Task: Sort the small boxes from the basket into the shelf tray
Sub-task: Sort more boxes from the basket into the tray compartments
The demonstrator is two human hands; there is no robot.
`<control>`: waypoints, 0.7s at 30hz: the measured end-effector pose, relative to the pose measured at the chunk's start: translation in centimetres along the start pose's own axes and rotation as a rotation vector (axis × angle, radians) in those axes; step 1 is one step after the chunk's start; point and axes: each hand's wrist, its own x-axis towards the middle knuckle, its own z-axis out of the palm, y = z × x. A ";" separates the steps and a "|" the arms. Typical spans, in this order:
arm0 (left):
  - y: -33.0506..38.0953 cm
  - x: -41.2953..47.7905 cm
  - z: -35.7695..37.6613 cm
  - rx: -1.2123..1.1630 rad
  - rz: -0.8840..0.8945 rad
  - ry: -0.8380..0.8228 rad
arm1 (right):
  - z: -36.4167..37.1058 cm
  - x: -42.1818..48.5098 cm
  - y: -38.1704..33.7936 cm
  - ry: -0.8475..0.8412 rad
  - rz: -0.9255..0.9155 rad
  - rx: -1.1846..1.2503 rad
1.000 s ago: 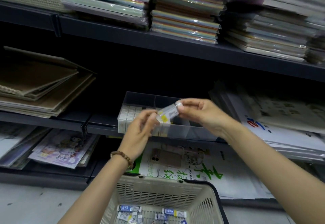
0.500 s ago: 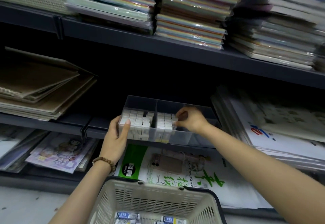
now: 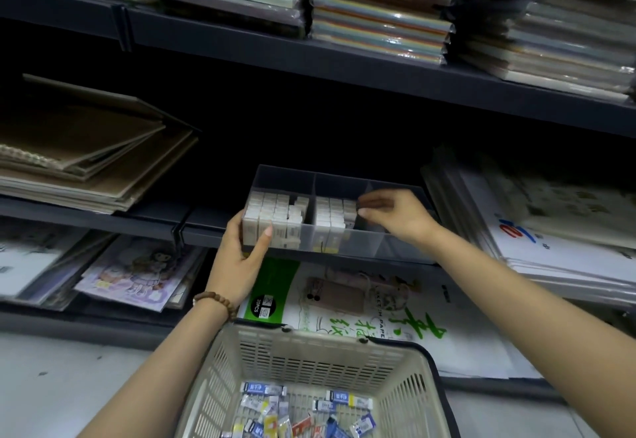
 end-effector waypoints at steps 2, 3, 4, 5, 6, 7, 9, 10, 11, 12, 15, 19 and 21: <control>-0.8 -1.1 -0.5 0.052 0.007 -0.021 | -0.9 -1.9 -0.1 0.039 -0.042 0.049; -1.4 -1.8 -0.8 0.072 -0.005 -0.027 | -1.3 -3.1 0.0 0.044 -0.047 0.108; -2.2 -2.5 -1.0 0.085 -0.030 -0.041 | -1.6 -4.4 0.3 0.032 -0.035 0.191; -3.2 -3.3 -1.1 0.101 -0.064 -0.067 | -1.7 -5.8 0.9 0.003 -0.012 0.280; -4.2 -4.1 -1.1 0.129 -0.099 -0.109 | -1.5 -7.0 1.7 -0.045 0.024 0.358; -5.3 -4.9 -0.9 0.174 -0.131 -0.166 | -0.9 -8.2 3.1 -0.113 0.081 0.408; -7.7 -6.3 0.0 0.289 -0.178 -0.291 | 1.4 -10.3 7.0 -0.275 0.249 0.391; -8.9 -7.0 0.8 0.338 -0.204 -0.352 | 3.1 -11.2 9.2 -0.345 0.359 0.346; -10.2 -7.5 1.7 0.370 -0.240 -0.411 | 4.9 -12.1 11.5 -0.391 0.481 0.308; -11.4 -8.1 2.7 0.392 -0.282 -0.465 | 6.7 -12.9 13.8 -0.407 0.596 0.288; -14.9 -10.0 6.3 0.441 -0.430 -0.546 | 11.5 -14.4 20.1 -0.377 0.793 0.246; -19.9 -13.5 10.0 0.381 -0.582 -0.562 | 17.0 -16.0 27.0 -0.278 0.882 0.258; -22.0 -14.7 10.5 0.368 -0.634 -0.534 | 19.3 -16.8 29.5 -0.245 0.849 0.199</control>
